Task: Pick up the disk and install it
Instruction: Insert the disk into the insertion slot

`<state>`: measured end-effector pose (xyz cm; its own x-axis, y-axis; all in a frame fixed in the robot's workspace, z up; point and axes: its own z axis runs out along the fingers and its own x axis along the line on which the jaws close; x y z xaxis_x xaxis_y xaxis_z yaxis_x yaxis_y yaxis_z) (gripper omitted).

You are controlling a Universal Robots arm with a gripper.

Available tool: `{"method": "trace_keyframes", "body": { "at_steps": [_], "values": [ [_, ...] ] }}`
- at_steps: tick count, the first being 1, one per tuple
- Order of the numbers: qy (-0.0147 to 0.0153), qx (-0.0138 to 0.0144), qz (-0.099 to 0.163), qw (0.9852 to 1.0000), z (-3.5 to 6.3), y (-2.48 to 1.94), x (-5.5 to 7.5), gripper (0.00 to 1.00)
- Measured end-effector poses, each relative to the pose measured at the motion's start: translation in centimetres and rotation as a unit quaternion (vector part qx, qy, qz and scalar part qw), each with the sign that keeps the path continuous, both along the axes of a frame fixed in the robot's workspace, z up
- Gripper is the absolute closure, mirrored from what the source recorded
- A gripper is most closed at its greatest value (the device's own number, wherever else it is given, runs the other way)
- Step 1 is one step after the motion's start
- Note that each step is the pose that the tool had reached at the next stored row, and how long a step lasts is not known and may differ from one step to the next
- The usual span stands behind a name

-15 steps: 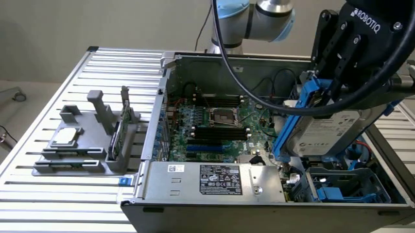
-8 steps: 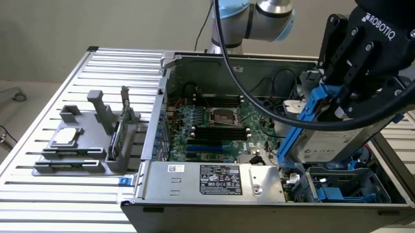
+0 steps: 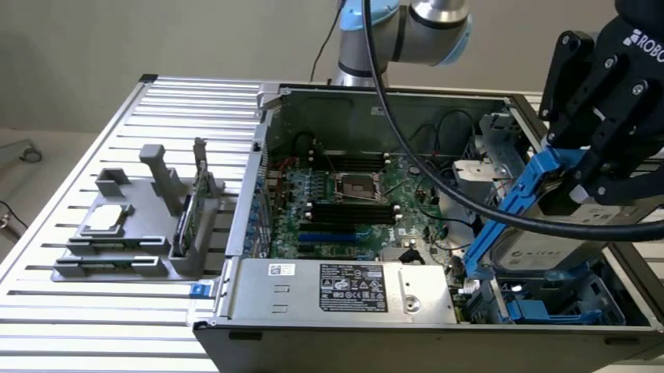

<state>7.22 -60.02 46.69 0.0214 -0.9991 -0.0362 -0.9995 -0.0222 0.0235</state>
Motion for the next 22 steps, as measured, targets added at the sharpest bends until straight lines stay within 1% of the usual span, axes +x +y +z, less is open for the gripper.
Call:
{"method": "trace_keyframes", "body": {
  "at_steps": [6,10,12,15,18,22],
  "values": [
    [0.0000,0.0000,0.000,1.0000,0.00,-0.69,1.8,0.67],
    [0.0000,0.0000,0.000,1.0000,-0.12,-1.01,3.0,0.67],
    [0.0000,0.0000,0.000,1.0000,-0.37,-1.02,3.4,0.67],
    [-0.0004,-0.0001,0.000,1.0000,-0.90,-1.00,3.6,0.67],
    [-0.0005,0.0000,0.000,1.0000,-1.42,-0.85,3.7,0.67],
    [-0.0005,0.0000,0.000,1.0000,-1.81,-0.62,4.2,0.67]
  ]
}}
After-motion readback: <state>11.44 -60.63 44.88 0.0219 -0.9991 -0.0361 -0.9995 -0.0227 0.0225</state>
